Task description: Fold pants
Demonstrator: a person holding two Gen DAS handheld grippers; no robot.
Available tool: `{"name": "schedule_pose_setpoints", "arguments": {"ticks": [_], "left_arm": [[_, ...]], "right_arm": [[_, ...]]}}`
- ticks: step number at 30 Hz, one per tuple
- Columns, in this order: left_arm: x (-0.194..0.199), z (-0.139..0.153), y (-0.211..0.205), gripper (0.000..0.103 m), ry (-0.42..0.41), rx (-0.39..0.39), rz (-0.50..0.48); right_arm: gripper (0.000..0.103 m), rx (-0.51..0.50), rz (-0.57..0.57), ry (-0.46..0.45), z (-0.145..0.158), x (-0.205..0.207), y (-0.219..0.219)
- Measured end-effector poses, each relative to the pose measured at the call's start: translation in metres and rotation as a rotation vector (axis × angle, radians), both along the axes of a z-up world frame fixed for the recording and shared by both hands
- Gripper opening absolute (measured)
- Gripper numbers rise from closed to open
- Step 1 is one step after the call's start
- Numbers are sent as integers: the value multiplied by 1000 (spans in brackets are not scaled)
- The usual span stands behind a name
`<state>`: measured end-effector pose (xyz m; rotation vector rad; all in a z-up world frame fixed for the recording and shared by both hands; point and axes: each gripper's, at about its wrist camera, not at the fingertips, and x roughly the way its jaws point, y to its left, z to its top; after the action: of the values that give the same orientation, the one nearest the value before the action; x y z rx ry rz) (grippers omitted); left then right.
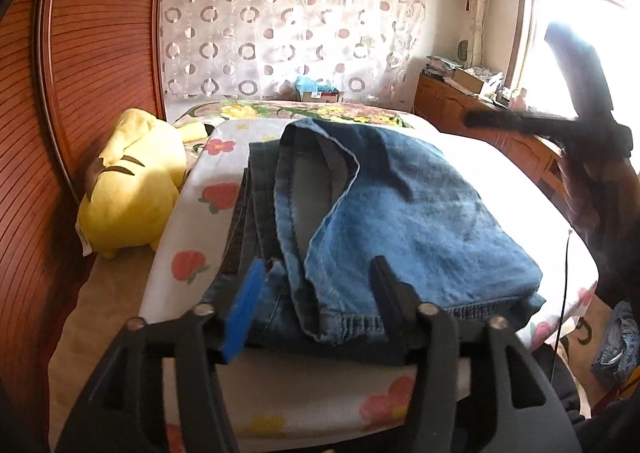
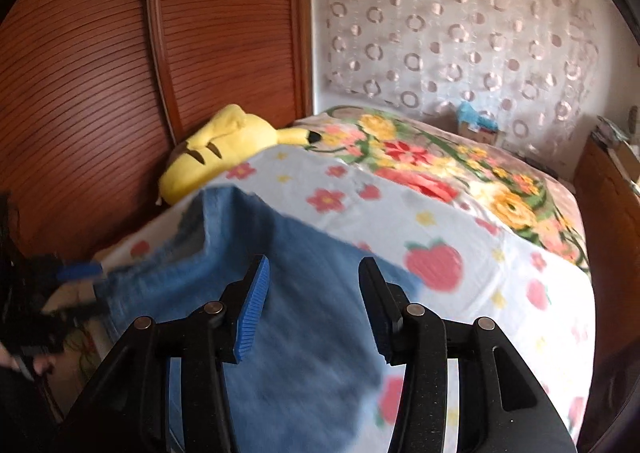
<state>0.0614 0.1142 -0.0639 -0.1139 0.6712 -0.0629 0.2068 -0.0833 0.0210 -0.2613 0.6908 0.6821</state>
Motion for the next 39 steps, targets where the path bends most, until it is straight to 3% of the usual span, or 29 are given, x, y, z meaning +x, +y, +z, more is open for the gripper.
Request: {"name": "schedule_pose_setpoints", "arguments": {"ticks": [7, 17, 25, 33, 36, 39], "left_arm": [[9, 8, -20, 56, -2, 20, -30], [19, 1, -42, 56, 16, 45, -53], [20, -10, -42, 56, 36, 44, -40], [22, -15, -42, 56, 47, 50, -29], [22, -16, -41, 56, 50, 51, -22], [23, -20, -39, 56, 55, 44, -16]], "right_arm": [[47, -9, -71, 34, -31, -22, -44], [49, -10, -118, 156, -86, -19, -54], [49, -3, -127, 246, -102, -8, -57], [49, -1, -94, 256, -103, -11, -54], [44, -3, -78, 258, -103, -11, -48], [33, 3, -54, 265, -102, -12, -46]]}}
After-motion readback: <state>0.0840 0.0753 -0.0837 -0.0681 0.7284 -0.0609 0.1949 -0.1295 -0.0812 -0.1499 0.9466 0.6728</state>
